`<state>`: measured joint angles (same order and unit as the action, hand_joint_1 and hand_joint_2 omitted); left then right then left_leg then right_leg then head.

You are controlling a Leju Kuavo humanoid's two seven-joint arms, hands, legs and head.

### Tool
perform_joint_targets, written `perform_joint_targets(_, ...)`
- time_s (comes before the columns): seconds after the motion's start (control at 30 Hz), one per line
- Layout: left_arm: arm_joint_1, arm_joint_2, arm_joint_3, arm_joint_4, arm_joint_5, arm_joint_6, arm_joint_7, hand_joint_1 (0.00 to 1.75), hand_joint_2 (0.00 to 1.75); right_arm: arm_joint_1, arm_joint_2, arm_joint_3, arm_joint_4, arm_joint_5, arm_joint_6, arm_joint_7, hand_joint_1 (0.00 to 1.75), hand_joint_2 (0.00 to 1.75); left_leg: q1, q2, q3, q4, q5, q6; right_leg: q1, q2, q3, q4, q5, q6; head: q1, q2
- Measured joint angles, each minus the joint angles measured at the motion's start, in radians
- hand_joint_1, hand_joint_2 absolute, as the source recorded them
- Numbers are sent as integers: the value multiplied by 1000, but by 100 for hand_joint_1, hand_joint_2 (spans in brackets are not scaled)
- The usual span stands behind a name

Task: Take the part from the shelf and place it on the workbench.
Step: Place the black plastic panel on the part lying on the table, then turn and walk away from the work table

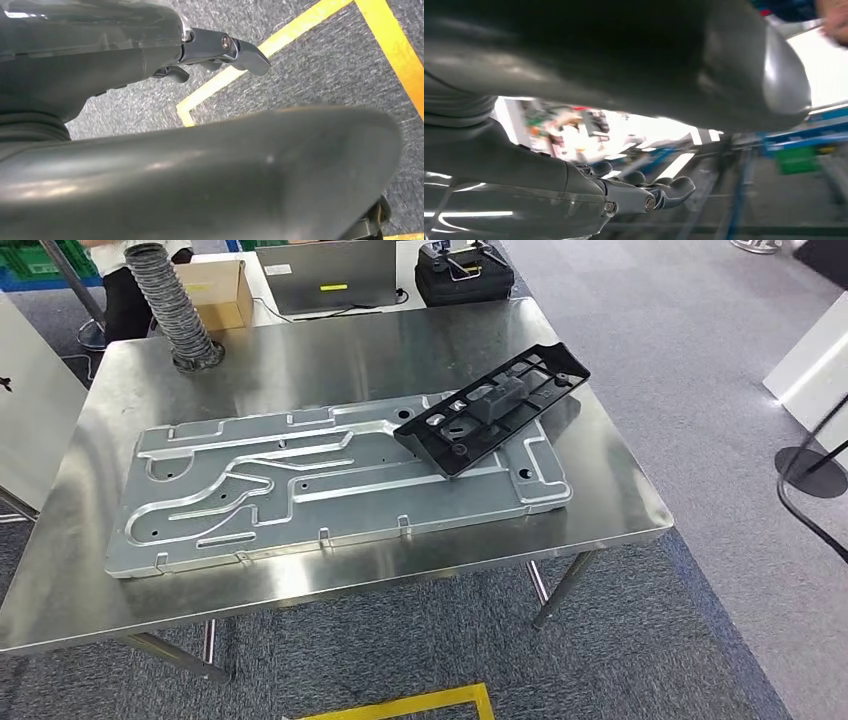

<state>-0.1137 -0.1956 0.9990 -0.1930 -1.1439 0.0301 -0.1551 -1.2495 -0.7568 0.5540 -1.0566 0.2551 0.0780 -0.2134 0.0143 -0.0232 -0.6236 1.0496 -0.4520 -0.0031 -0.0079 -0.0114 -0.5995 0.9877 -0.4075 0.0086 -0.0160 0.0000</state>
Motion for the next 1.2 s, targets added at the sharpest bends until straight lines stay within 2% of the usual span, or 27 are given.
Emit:
perform_joint_targets(0.1,3,4,4,0,4,0,-8,0,0,195,-61,-163,-55,27,-17,-19,0,0,0,12,-51,173,-126,-5,-1,-4,-17,-2,16,-8,0,0)
perform_joint_targets(0.13,3,6,7,0,4,0,-11,0,0,262,-77,-221,-68,35,-17,-27,0,0,-1,13,-58,217,-150,-5,-1,-5,-25,-1,21,-7,0,0)
perform_joint_targets(0.17,3,7,9,0,5,0,-14,0,0,329,-93,-280,-78,40,-18,-38,0,0,-1,13,-48,227,-155,-3,0,-6,-33,0,26,-6,0,0)
perform_joint_targets(0.2,3,8,12,0,6,0,-17,0,0,397,-106,-340,-86,45,-19,-52,0,0,-2,14,-18,197,-143,0,1,-7,-41,2,32,-4,0,0)
perform_joint_targets(0.27,3,11,15,0,9,0,-20,0,0,536,-122,-477,-102,59,-26,-81,0,0,-6,14,75,59,-105,12,3,-10,-55,6,43,0,0,0)
perform_joint_targets(0.3,2,12,16,0,10,0,-21,0,0,600,-125,-547,-109,68,-31,-93,0,0,-9,13,112,-2,-89,17,4,-11,-60,7,49,5,0,0)
perform_joint_targets(0.33,2,12,16,0,10,0,-21,0,0,657,-124,-614,-114,78,-38,-102,0,0,-13,12,133,-41,-80,22,3,-12,-63,7,56,10,0,0)
perform_joint_targets(0.43,2,12,17,0,11,-1,-20,0,0,798,-110,-775,-117,105,-61,-124,0,0,-20,12,134,-60,-56,36,-4,-13,-63,-2,76,31,0,0)
perform_joint_targets(0.47,2,12,17,0,12,-1,-19,0,0,843,-100,-825,-115,108,-69,-134,0,0,-19,13,131,-65,-44,42,-7,-10,-66,1,68,36,0,0)
perform_joint_targets(0.5,1,12,17,0,12,-1,-19,0,0,885,-89,-873,-112,110,-76,-146,0,0,-18,15,124,-71,-30,48,-9,-6,-73,18,41,41,0,0)
perform_joint_targets(0.53,1,12,18,0,13,-1,-19,0,0,919,-77,-920,-107,109,-82,-159,0,0,-17,16,114,-76,-15,53,-11,-2,-87,57,-5,46,0,0)
perform_joint_targets(0.6,2,12,18,0,14,-1,-21,0,0,980,-46,-1001,-91,108,-92,-184,0,0,-19,18,86,-76,7,56,-15,4,-116,177,-112,55,0,0)
perform_joint_targets(0.63,3,12,19,0,15,0,-22,0,0,1015,-26,-1040,-79,108,-99,-197,0,0,-20,18,71,-75,18,56,-17,5,-120,231,-141,59,0,0)
perform_joint_targets(0.67,3,12,20,0,15,1,-24,0,0,1052,-1,-1079,-63,111,-107,-211,0,0,-19,18,55,-73,28,55,-19,5,-111,262,-144,63,0,0)
perform_joint_targets(0.7,4,12,21,0,15,1,-24,0,0,1086,27,-1118,-42,118,-117,-225,0,0,-18,17,39,-70,38,53,-21,6,-88,264,-126,65,0,0)
perform_joint_targets(0.73,5,12,23,0,15,2,-25,0,0,1111,57,-1157,-13,128,-129,-238,0,0,-17,16,24,-66,47,49,-24,5,-49,232,-99,66,0,0)
perform_joint_targets(0.77,6,12,23,0,14,2,-25,0,0,1126,87,-1193,20,140,-139,-247,0,0,-16,16,10,-59,54,44,-27,4,3,174,-83,66,0,0)
perform_joint_targets(0.83,5,11,24,0,12,2,-24,0,0,1145,139,-1256,91,172,-159,-271,0,0,-19,17,-8,-49,66,32,-25,4,96,42,-95,57,0,0)
perform_joint_targets(0.87,4,11,24,0,10,3,-23,0,0,1153,162,-1286,129,186,-166,-281,0,0,-19,18,-11,-47,71,25,-21,4,119,4,-108,50,-1,0)
perform_joint_targets(0.93,3,11,24,0,7,5,-21,0,0,1165,208,-1345,211,208,-176,-295,0,0,-18,20,-11,-50,85,11,-15,7,120,-12,-103,32,-1,0)
perform_joint_targets(0.97,3,11,24,0,5,6,-19,0,0,1168,229,-1374,253,214,-180,-297,0,0,-15,21,-15,-46,79,5,-15,5,113,-13,-95,23,-2,0)
perform_joint_targets(1.0,4,12,24,0,4,7,-18,0,0,1170,250,-1400,295,219,-183,-298,0,0,-14,21,-22,-28,53,0,-16,4,104,-14,-84,13,-2,0)
perform_joint_targets(1.03,5,12,24,0,2,8,-17,0,0,1173,270,-1426,341,222,-186,-295,0,0,-13,21,-34,10,9,-3,-17,2,91,-16,-72,5,-2,0)
perform_joint_targets(1.1,4,12,24,0,-2,10,-15,0,0,1179,312,-1476,434,225,-196,-277,0,0,-12,21,-63,134,-104,-7,-14,1,61,-15,-47,-4,-2,0)
perform_joint_targets(1.13,4,12,24,0,-5,10,-13,0,0,1183,333,-1498,478,225,-202,-262,0,0,-12,21,-71,196,-137,-9,-11,1,45,-14,-35,-6,-2,0)
perform_joint_targets(1.17,3,12,24,0,-8,11,-11,0,0,1186,355,-1518,519,226,-208,-246,0,0,-12,21,-67,236,-146,-9,-9,1,28,-13,-23,-7,-2,0)
perform_joint_targets(1.2,3,12,23,0,-12,11,-8,0,0,1189,378,-1536,556,226,-214,-230,0,0,-13,21,-48,246,-131,-7,-6,2,11,-11,-11,-8,-2,0)
